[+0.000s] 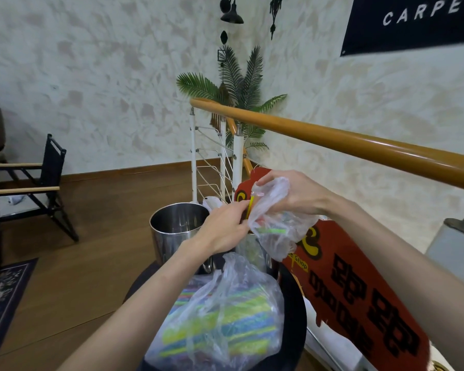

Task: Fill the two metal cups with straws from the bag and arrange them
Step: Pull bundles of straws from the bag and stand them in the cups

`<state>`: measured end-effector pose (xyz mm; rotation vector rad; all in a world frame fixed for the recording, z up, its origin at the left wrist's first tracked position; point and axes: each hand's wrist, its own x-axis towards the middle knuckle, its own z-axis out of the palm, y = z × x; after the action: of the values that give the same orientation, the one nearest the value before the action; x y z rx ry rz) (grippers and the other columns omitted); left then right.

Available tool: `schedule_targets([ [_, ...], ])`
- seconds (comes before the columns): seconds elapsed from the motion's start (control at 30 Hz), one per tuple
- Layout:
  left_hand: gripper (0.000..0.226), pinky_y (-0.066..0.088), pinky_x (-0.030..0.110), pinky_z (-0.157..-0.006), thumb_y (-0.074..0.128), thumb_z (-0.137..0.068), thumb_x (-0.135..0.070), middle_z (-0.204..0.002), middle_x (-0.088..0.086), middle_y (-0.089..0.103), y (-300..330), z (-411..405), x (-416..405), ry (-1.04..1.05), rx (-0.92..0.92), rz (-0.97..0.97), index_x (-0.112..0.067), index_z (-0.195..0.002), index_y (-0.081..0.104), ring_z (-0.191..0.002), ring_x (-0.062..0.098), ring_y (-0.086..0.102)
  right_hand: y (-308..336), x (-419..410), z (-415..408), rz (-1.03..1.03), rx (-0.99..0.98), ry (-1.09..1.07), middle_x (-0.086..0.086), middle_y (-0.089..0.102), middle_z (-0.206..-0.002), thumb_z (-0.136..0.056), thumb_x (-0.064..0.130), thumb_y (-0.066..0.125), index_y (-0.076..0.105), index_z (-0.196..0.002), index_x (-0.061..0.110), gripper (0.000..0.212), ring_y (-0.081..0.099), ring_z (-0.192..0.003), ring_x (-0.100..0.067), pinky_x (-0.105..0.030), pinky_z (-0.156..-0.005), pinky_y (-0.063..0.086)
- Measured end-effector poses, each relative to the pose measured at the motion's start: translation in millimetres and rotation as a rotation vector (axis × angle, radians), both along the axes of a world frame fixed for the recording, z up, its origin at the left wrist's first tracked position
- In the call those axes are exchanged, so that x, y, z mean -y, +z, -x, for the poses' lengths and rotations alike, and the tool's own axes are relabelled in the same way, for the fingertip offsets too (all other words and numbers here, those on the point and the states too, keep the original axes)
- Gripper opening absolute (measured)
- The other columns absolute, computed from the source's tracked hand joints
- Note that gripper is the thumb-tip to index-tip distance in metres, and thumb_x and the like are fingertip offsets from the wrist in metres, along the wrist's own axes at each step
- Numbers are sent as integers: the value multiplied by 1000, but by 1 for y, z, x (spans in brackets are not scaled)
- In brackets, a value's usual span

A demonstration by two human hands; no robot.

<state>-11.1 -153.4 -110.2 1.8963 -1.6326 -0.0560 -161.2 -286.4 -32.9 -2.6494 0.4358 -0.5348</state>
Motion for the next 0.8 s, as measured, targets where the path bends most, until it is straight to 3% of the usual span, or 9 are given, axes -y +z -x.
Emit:
schedule_targets([
  [0.1,17,46,40,-75,44,-97,-22,-80,-6,58,2,1,-6,-23,46,-72,-19,-107,58,-81,22,56,8,3,10,-18,90,-7,8,68,-117,-75,36,88,69,-116,24,47,64,-109,-9,-31,-98,51],
  [0.23,29,48,47,-76,40,-90,-31,-74,3,54,5,-3,-11,-49,37,-143,-13,-108,54,-73,25,53,32,14,36,-41,195,-15,10,72,-116,-76,19,89,71,-110,27,39,66,-108,-3,-24,-94,53],
  [0.33,53,45,44,-73,44,-87,-42,-80,8,53,6,0,-15,-71,9,-161,-13,-130,46,-74,23,50,48,16,56,-30,258,-43,11,73,-113,-78,12,86,74,-111,22,36,67,-105,1,-11,-86,49],
  [0.43,82,49,43,-87,47,-84,-61,-105,-1,61,1,0,-15,-45,64,-143,-19,-153,31,-95,18,56,49,14,68,11,302,-87,17,71,-110,-80,8,83,74,-112,20,35,64,-100,11,-3,-79,44],
  [0.53,87,49,41,-93,48,-85,-73,-120,-2,60,-5,1,-16,9,73,-116,-17,-150,33,-108,19,55,44,11,81,74,366,-169,20,68,-104,-80,10,81,68,-114,29,40,64,-98,6,-14,-79,48],
  [0.63,86,39,36,-104,55,-93,-59,-144,3,50,-3,6,-26,32,159,-54,-11,-157,24,-130,22,45,36,5,100,77,486,-246,19,66,-94,-74,24,70,64,-112,33,40,64,-82,4,-11,-69,46],
  [0.73,79,27,33,-116,55,-97,-51,-159,3,36,-1,11,-49,65,239,82,-11,-158,27,-144,19,33,27,-11,120,129,569,-273,15,68,-91,-83,10,72,68,-101,28,25,64,-79,-3,-9,-66,46],
  [0.8,73,33,41,-117,50,-95,-55,-156,-1,42,-4,18,-69,67,206,193,-15,-154,38,-141,15,36,21,-28,130,114,619,-295,14,69,-88,-87,6,71,68,-90,23,18,64,-76,1,-11,-63,46],
])
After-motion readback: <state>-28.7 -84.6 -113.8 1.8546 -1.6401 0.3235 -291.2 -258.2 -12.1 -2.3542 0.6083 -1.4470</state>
